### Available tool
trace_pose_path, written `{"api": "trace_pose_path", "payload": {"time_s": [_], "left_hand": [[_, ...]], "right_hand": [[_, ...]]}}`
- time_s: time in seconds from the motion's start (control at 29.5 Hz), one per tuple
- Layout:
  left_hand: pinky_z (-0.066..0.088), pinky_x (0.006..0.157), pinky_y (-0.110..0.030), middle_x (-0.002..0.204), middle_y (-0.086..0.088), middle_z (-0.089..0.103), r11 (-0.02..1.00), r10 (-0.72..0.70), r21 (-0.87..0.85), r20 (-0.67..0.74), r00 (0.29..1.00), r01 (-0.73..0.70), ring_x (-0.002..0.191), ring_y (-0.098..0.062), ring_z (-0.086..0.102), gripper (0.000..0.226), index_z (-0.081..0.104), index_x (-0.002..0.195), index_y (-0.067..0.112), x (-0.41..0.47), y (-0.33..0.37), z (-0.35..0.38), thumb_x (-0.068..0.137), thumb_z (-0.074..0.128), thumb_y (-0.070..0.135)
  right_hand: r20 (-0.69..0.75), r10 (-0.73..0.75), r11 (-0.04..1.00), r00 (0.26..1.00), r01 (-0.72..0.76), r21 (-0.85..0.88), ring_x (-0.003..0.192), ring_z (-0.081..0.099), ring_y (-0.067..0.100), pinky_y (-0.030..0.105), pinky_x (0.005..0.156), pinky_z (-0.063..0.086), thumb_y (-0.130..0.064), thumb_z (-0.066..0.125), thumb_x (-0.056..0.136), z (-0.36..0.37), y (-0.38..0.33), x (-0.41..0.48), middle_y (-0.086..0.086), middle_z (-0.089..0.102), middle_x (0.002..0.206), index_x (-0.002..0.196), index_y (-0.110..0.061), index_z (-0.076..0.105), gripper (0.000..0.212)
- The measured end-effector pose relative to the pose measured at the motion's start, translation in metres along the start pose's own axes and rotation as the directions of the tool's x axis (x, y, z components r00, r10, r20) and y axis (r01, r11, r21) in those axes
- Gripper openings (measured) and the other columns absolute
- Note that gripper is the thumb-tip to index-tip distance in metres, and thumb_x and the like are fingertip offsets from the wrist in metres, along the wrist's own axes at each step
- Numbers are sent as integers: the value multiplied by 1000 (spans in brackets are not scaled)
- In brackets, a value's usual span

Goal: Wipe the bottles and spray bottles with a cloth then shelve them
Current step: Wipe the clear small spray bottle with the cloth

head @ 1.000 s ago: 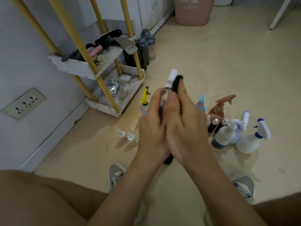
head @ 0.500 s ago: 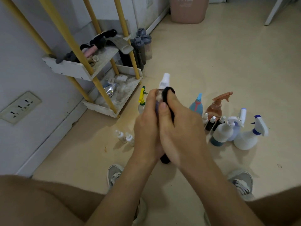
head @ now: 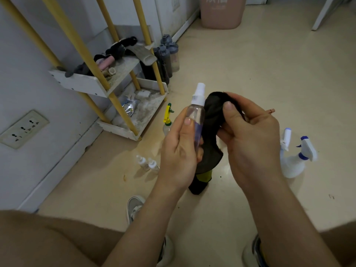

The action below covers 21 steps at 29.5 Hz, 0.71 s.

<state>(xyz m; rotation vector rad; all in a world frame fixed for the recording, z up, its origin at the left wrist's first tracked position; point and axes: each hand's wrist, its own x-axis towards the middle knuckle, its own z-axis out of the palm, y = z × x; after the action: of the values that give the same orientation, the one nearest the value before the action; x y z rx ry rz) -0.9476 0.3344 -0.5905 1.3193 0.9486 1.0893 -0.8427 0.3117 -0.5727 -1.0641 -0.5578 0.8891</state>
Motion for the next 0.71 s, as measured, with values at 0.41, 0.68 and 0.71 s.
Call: {"api": "trace_pose_path", "payload": {"time_s": [0.41,0.68,0.71], "left_hand": [[49,84,-28,108,9,62,727,324,634,23,946,-264,99,-5,58,50,38,149,20,-9,-10,-1,103,36,38],[48,83,-35,129,-4,58,599,357,762,23,934,-247,109,-12,49,53,34,152,18,-12,-15,5,102,34,37],[47,85,-34,130,-3,57,618,338,749,21,941,-239,110,-11,49,54,32,152,20,-11,-15,6,102,33,39]], "right_hand": [[-81,-349,900,934,309,-307,85,69,6,21,77,53,-11,76,82,15,12,1,6,71,92,91,-21,74,14],[-74,-336,895,939,294,-336,94,64,1,9,80,46,-5,74,83,10,16,-4,5,67,102,94,-31,70,29],[-75,-325,898,943,283,-336,95,63,1,8,80,45,-3,72,84,8,18,-4,5,67,103,96,-29,71,29]]}}
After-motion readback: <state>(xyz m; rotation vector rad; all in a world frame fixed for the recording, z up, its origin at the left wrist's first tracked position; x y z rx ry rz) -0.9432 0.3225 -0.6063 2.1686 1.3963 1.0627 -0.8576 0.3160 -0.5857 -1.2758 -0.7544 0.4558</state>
